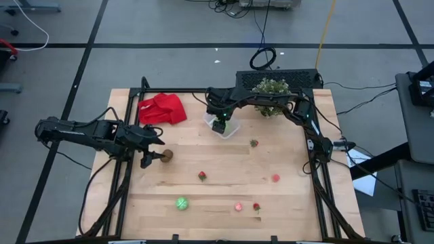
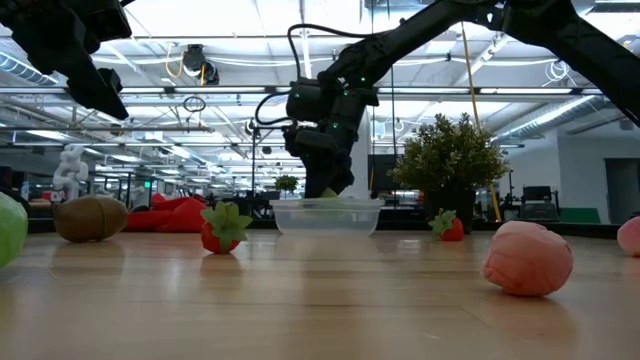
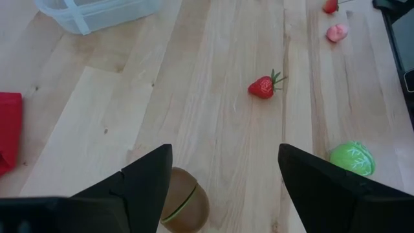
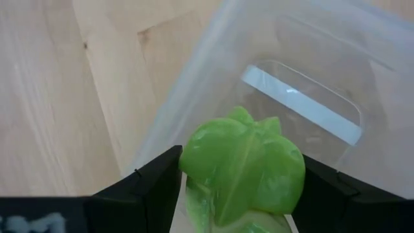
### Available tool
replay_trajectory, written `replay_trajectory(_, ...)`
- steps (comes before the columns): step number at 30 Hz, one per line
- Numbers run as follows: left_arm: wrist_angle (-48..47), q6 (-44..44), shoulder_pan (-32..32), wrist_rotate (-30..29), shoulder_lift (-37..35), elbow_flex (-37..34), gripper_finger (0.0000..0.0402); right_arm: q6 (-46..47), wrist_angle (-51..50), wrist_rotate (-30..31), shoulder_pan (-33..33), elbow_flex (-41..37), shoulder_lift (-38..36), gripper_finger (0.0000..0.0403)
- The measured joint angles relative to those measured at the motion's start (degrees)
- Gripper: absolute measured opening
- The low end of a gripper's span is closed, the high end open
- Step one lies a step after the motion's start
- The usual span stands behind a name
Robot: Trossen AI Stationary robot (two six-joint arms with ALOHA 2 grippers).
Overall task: Pick and placing Produce into tupperware
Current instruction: Put the green starfruit into the transparent bin
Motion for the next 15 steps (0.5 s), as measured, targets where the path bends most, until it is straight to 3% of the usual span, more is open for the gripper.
replay_trajectory(15, -0.02, 1.80, 0.00, -0.03, 0.00, 0.00, 0.0285, 0.93, -1.39, -0.20, -0.62, 0.00, 0.00, 0.0236)
